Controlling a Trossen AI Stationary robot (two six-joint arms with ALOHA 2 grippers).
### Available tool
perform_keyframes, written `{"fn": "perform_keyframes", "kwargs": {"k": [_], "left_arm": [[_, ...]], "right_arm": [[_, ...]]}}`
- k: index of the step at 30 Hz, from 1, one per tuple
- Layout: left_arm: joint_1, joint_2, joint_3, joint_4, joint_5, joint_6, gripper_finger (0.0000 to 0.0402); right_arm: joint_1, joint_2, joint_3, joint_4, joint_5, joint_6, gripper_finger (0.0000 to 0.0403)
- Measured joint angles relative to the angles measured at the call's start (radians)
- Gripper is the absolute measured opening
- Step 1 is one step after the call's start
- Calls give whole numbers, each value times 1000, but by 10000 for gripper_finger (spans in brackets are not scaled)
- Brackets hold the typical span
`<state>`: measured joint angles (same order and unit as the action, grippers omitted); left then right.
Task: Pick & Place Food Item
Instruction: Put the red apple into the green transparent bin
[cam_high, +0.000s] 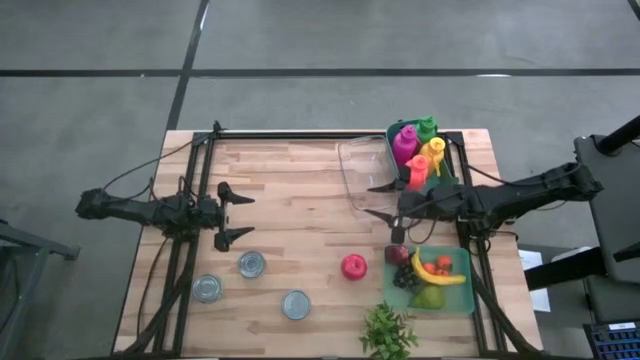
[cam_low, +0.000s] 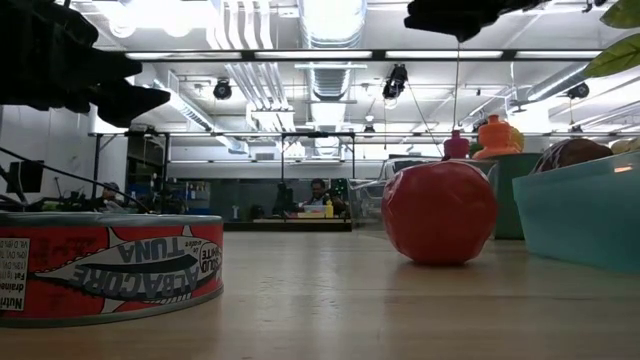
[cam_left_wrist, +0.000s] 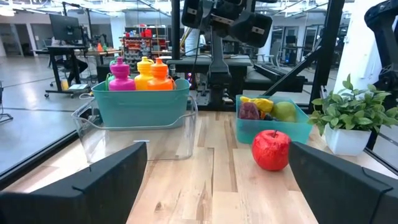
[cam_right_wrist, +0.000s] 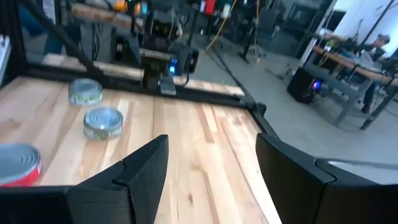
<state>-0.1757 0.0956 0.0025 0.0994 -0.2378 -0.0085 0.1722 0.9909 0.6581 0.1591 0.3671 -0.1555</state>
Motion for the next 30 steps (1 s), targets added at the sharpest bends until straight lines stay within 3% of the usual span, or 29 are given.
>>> {"fn": "perform_keyframes", "kwargs": {"k": [9,15,24,30], "left_arm": [[0,0,0,0,0,0,391],[0,0,0,0,0,0,391],[0,0,0,-18,0,-1,391],[0,0,0,-48,0,-2,391]], "right_arm": [[54,152,249,-421,-2,13,239],[120,310,439,-732,-45,139,239],[184,539,644,-956,-62,261,239],[208,655,697,-984,-137,315,239]]}}
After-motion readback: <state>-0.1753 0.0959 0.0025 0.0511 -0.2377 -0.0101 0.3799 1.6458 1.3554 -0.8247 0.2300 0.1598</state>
